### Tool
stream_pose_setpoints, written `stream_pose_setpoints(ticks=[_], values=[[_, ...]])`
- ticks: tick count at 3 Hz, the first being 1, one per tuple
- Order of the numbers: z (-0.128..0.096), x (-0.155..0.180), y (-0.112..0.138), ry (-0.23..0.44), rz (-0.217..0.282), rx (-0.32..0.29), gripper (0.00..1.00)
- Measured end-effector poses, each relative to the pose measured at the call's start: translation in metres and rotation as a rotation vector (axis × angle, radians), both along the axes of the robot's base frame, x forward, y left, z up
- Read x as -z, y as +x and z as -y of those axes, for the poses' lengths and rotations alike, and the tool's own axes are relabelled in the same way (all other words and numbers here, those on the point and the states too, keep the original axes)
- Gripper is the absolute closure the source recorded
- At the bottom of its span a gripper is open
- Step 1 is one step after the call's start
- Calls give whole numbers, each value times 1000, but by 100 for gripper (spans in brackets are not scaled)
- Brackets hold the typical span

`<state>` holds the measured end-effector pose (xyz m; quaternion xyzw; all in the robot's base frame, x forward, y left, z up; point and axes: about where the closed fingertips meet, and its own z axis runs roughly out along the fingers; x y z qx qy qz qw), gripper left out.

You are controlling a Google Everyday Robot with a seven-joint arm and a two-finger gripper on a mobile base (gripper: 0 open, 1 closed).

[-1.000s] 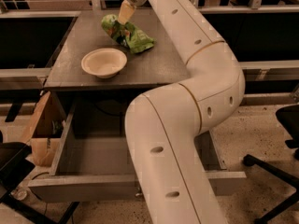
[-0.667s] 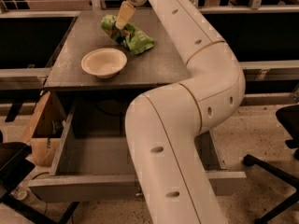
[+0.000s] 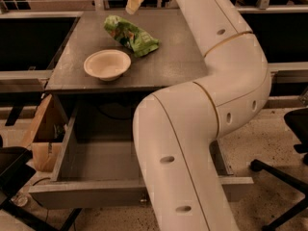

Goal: Pick green rice chip bag from top drawer and place on counter

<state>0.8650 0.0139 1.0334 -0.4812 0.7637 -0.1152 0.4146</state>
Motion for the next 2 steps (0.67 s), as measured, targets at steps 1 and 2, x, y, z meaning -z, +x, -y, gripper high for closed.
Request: stream_pose_setpoints(ticks=[1, 2], values=[[49, -61, -34, 10, 32, 137, 0], [108, -124, -89, 38, 61, 310, 0]])
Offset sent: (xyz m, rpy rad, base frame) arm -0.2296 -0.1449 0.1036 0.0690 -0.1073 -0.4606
